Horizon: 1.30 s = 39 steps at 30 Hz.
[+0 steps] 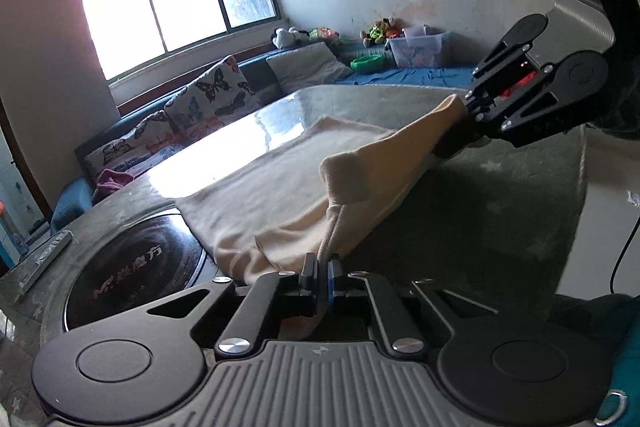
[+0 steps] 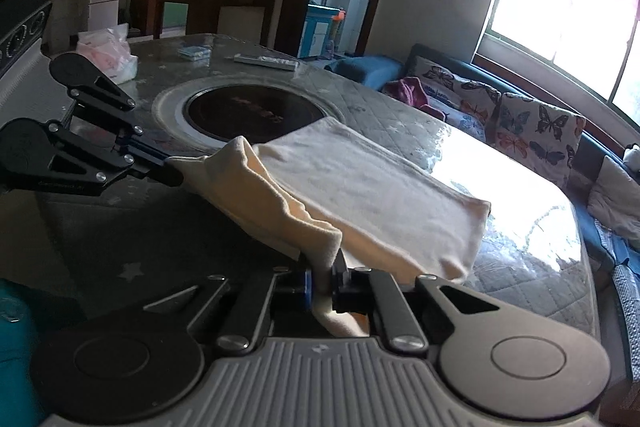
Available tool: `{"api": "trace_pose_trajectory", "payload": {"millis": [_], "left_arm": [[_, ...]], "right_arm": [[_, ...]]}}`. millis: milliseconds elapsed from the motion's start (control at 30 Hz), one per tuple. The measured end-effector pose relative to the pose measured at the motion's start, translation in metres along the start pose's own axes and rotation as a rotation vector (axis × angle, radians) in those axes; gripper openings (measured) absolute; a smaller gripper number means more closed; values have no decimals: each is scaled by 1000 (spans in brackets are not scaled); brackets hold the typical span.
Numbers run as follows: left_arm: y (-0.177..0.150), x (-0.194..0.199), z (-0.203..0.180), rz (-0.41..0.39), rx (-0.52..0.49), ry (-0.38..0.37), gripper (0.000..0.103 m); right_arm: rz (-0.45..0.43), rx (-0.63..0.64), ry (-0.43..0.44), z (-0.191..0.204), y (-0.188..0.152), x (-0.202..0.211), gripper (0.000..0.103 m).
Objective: Fold clothes
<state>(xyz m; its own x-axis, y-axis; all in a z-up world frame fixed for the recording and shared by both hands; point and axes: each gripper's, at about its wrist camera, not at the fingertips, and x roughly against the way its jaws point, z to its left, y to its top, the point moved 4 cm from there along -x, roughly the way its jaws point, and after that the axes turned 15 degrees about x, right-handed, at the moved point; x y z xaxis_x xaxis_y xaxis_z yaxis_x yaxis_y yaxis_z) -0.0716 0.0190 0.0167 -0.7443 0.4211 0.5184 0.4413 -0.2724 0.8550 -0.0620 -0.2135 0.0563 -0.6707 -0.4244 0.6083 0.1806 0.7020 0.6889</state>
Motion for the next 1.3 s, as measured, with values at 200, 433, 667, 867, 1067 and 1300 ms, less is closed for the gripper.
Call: {"api": "trace_pose_trajectory", "payload": {"millis": [200,433,667,867,1067,1300], "left_arm": [[-2,43,-11,11,1,-45,5],[2,69,-17,25,1,-80,5],[28,41,10,-11,28,-57,5],[66,-12,45,-22,36,-8,5],[83,-98,75,32,93,62,5],[63,-159,91,96,193,158,13]], "right_arm": [[-9,43,51,20,4,43,7],[12,96,118,39,15,74,7],[14,80,88,2,34,49,7],[28,75,49,-47,55,3,7],[119,-13,18,-92,53,-88,8],[155,-240,-38,-103,10,-147,16]]}}
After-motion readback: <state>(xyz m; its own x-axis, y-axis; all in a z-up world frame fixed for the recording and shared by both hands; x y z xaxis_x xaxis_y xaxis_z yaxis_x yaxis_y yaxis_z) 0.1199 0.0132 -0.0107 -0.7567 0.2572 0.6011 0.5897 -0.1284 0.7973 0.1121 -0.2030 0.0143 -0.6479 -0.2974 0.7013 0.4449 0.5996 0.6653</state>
